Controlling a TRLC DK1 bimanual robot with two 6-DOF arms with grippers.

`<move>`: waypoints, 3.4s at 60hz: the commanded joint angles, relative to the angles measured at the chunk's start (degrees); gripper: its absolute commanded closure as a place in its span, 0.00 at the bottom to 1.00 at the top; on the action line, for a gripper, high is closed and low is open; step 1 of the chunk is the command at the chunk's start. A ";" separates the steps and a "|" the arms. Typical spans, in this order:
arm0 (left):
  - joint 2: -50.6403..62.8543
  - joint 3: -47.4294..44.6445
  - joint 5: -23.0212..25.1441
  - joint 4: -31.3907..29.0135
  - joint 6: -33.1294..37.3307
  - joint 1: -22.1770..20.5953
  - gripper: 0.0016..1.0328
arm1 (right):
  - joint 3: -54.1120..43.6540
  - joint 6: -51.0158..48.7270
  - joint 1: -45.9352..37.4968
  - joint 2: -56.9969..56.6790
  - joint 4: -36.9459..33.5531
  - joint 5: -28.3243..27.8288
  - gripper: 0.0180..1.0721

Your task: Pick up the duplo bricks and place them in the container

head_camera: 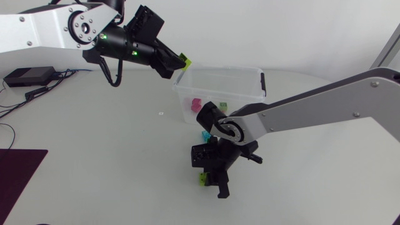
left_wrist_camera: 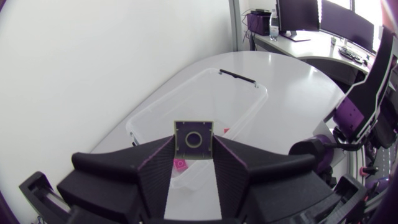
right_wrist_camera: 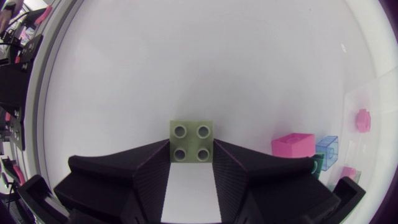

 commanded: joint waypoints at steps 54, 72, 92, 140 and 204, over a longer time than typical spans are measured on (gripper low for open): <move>9.86 7.97 -8.30 4.13 -9.27 -3.85 0.05 | 0.93 7.97 -22.94 -32.86 -0.17 -7.97 0.83; -1.92 -8.90 -8.12 1.58 0.67 -5.61 0.05 | 6.29 15.62 -26.27 -27.06 9.15 -7.97 0.83; 0.89 -17.78 -5.40 0.44 9.89 -10.00 0.05 | 10.60 23.88 -27.24 -15.63 21.63 -5.77 0.83; 18.82 -5.92 -16.82 -9.31 13.76 -18.71 0.11 | 1.46 28.19 -26.71 -19.24 27.25 -0.24 0.05; 19.70 -2.22 -19.99 -17.66 10.25 -19.15 0.82 | -27.02 9.03 -23.20 -52.20 8.36 -14.30 0.05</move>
